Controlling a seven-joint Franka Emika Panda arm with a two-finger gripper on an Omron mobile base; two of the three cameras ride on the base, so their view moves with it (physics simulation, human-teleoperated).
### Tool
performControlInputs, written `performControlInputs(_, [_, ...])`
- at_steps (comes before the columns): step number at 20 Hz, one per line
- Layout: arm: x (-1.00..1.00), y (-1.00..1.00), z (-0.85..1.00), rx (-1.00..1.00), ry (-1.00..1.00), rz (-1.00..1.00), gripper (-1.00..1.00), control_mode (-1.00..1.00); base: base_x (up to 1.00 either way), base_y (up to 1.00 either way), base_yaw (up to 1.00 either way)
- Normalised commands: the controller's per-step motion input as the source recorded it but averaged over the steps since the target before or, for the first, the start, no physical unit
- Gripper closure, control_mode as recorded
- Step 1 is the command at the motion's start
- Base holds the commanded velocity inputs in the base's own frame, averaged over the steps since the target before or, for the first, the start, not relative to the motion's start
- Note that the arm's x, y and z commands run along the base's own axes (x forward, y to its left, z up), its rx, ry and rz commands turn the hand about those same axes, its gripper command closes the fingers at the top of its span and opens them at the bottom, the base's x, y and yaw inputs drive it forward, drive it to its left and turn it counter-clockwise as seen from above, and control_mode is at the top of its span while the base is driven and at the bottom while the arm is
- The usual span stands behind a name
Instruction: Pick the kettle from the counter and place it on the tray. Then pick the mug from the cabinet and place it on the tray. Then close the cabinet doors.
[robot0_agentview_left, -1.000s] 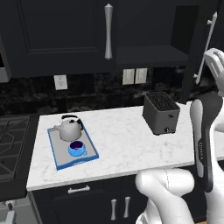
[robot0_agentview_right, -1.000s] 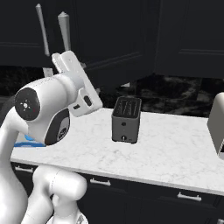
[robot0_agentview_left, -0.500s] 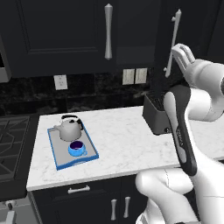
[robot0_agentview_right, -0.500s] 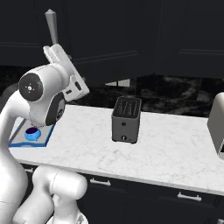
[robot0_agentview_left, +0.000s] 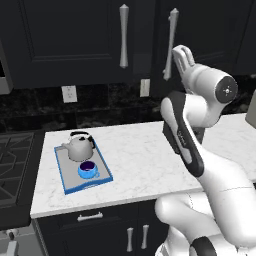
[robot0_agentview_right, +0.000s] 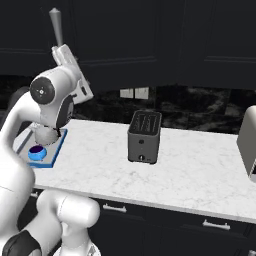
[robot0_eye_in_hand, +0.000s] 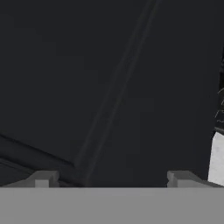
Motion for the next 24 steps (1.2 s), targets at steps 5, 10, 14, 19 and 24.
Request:
performControlInputs(5, [0.91, 0.08, -0.18, 0.08, 0.12, -0.05, -1.00, -1.00, 0.00, 0.00, 0.00])
performControlInputs(10, [0.68, 0.02, -0.30, 0.05, 0.16, -0.09, -1.00, -1.00, 0.00, 0.00, 0.00])
performControlInputs(14, [0.38, 0.00, -0.33, 0.00, 0.04, -0.11, -1.00, -1.00, 0.00, 0.00, 0.00])
performControlInputs(19, [0.68, -0.01, -0.40, 0.00, 0.03, -0.17, -1.00, -1.00, 0.00, 0.00, 0.00])
performControlInputs(24, [0.69, 0.00, -0.38, 0.00, 0.02, -0.17, -1.00, -1.00, 0.00, 0.00, 0.00])
